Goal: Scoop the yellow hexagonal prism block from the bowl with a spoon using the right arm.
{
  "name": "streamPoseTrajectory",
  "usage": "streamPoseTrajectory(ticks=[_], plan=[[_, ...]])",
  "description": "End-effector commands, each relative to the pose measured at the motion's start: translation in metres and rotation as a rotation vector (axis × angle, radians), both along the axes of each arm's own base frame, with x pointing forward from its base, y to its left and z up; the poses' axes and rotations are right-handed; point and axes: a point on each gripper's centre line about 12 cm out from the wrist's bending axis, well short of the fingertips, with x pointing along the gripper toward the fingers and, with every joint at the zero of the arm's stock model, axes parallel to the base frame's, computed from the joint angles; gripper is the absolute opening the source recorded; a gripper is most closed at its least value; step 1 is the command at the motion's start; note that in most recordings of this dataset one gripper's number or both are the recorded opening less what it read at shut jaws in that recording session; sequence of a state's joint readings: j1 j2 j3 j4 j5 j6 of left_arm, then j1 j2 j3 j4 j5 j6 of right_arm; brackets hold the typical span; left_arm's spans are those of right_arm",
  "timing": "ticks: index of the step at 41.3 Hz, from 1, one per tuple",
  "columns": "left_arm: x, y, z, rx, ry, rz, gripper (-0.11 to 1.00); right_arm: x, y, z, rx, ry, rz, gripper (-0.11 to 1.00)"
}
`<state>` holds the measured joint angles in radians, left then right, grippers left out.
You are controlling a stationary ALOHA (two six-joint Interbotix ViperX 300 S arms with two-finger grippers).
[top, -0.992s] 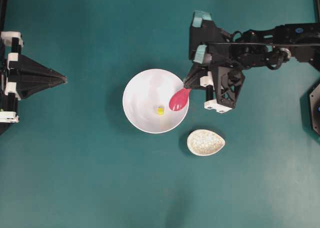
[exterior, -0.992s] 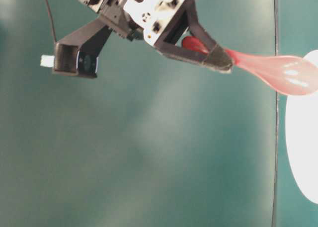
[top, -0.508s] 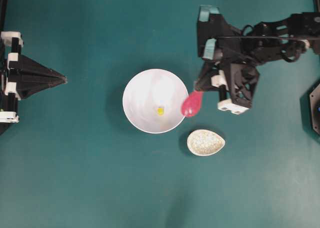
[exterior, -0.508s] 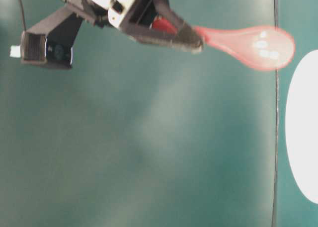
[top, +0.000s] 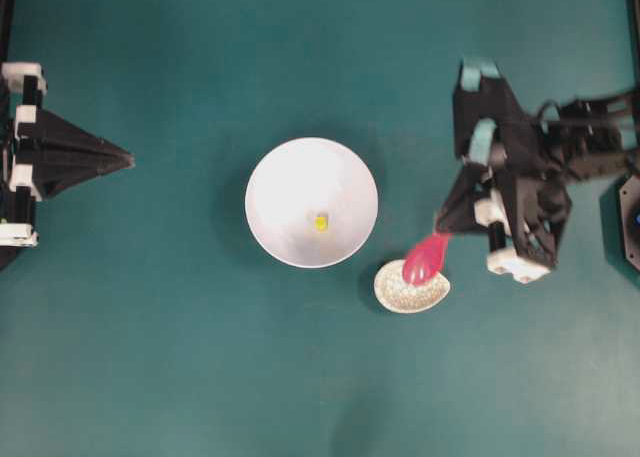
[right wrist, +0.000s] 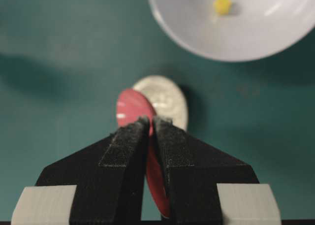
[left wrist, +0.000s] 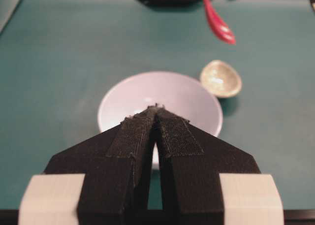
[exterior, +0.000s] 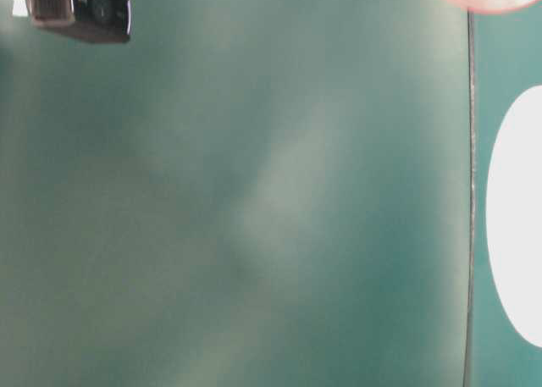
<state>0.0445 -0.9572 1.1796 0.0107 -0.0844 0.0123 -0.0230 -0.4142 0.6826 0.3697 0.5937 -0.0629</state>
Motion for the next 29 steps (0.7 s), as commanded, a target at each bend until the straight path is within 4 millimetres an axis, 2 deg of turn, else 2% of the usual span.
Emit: streamPoseTrajectory(ticks=[1,14,29], plan=[[0.003,0.001,0.007,0.005,-0.018,0.002,0.0,-0.002,0.005,0.006,0.003,-0.046,0.0,0.06],[0.002,0.001,0.008,0.005,-0.021,0.002,0.0,-0.003,0.004,-0.008,-0.008,-0.07,-0.022,0.06],[0.002,0.001,0.009,0.006,-0.026,0.002,0.0,-0.005,0.002,-0.056,-0.035,-0.062,-0.068,0.06]])
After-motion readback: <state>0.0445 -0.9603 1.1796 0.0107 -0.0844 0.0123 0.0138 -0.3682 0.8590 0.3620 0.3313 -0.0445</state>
